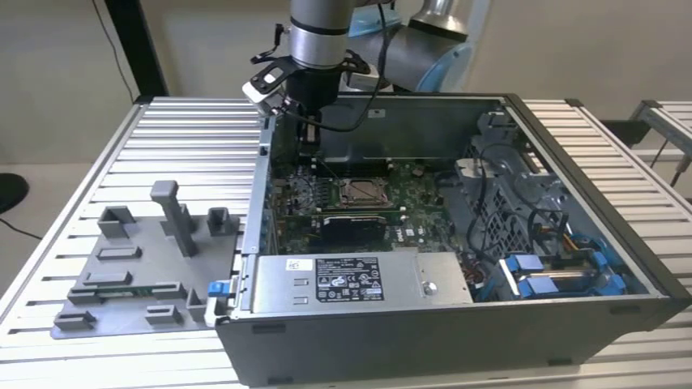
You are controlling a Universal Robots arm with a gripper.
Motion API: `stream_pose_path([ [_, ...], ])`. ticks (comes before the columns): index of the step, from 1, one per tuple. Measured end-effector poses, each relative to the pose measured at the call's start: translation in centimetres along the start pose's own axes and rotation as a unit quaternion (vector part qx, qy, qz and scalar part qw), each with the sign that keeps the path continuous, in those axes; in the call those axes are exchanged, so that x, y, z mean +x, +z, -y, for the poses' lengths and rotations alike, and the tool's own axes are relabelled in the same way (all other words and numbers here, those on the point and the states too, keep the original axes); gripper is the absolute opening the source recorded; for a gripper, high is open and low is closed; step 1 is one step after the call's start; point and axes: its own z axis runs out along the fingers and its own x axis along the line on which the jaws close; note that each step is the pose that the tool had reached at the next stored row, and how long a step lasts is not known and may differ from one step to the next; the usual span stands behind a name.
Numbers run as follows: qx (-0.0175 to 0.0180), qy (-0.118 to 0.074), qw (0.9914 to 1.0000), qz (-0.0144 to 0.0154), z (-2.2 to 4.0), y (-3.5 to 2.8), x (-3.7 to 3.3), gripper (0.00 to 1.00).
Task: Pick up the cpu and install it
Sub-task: 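Place the cpu into insertion slot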
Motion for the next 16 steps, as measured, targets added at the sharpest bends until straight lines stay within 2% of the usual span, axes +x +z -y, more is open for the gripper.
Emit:
stream_pose_path([
  [12, 0.0015, 0.0, 1.0, 0.0001, 0.01, 0.0, 0.0, 0.0],
  [13, 0.0013, 0.0, 1.0, -0.001, 0.01, 0.0, -0.01, 0.0],
  [16, -0.0011, -0.004, 0.99963, -0.0268, 0.02, 0.0, -0.05, 0.0],
])
